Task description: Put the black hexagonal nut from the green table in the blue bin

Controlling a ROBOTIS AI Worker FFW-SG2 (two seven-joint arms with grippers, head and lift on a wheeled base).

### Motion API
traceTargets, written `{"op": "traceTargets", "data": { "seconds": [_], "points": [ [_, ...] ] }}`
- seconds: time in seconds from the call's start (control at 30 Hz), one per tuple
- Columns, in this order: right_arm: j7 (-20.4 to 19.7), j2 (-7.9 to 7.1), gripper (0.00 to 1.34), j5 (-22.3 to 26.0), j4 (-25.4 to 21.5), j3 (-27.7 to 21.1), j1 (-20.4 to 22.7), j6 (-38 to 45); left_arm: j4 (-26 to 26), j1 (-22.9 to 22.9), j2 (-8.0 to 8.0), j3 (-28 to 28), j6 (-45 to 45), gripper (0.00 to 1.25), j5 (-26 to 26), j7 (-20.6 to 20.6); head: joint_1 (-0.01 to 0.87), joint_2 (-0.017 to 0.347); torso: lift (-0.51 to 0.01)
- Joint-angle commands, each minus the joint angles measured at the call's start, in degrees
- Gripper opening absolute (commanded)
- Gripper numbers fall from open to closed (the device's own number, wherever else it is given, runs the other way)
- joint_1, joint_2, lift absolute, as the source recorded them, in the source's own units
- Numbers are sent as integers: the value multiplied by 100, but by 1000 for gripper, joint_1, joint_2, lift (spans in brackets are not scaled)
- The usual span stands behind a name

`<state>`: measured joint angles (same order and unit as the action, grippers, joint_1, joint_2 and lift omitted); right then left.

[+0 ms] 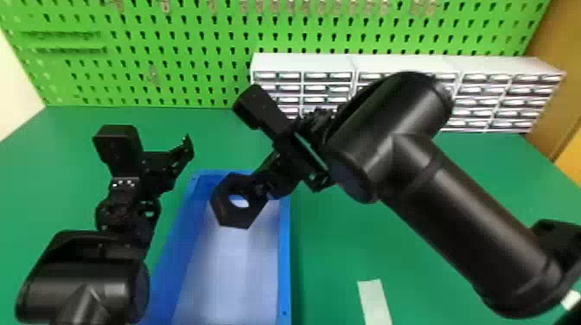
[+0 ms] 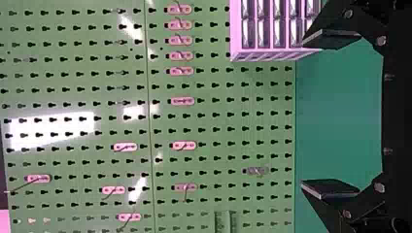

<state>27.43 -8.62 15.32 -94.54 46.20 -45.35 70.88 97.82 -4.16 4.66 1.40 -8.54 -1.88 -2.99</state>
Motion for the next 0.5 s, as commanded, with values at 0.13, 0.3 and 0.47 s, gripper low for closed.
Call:
{"op": "traceTargets", "data": {
  "seconds": [0.13, 0.3, 0.47],
  "points": [
    [-185, 44, 253, 586, 595, 372, 97, -619, 1, -5, 0, 9, 2, 1002, 4, 0, 686, 51, -96],
    [-238, 53, 253, 762, 850, 495, 123, -848, 1, 3, 0, 9, 2, 1002, 4, 0, 686, 51, -96],
    [-299, 71, 255, 841, 955, 548, 132, -935, 1, -5, 0, 9, 2, 1002, 4, 0, 686, 51, -96]
  ]
}}
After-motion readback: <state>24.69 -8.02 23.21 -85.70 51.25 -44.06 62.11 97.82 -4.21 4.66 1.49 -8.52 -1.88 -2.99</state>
